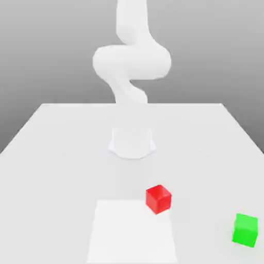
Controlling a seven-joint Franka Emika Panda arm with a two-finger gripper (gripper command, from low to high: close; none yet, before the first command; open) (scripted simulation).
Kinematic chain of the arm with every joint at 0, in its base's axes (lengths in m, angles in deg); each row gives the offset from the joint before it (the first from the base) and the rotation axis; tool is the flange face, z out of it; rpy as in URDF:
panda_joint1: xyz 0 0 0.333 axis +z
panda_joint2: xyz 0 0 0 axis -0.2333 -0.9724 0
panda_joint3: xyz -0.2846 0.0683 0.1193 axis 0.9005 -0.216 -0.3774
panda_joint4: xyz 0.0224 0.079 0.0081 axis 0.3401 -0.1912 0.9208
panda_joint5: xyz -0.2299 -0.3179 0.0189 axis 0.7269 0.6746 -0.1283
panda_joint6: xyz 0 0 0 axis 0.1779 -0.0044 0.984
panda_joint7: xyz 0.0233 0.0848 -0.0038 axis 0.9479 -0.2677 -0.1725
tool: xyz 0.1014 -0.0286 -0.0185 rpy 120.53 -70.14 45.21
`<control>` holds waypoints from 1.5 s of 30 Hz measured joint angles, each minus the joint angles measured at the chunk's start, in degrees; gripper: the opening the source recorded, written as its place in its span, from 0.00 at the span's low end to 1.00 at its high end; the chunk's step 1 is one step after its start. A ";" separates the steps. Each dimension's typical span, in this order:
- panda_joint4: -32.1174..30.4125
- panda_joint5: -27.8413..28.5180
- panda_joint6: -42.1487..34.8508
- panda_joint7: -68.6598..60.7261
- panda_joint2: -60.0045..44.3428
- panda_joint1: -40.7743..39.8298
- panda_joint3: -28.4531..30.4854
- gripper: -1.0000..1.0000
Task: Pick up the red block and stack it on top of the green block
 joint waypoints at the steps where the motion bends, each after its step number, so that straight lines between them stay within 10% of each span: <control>1: -1.81 0.00 1.41 -0.89 -1.74 0.62 0.03 0.50; 16: -29.36 -0.29 23.37 -15.39 -29.93 9.36 -0.50 0.50; 23: -30.86 0.93 39.29 -16.66 -49.78 10.73 -0.45 0.50; 24: -30.61 0.99 40.96 -16.62 -51.72 10.90 -0.27 0.00; 39: -32.32 0.19 28.47 -17.17 -37.56 11.02 -0.63 0.00; 45: -21.62 1.29 21.86 -15.61 -41.71 16.29 -3.51 0.00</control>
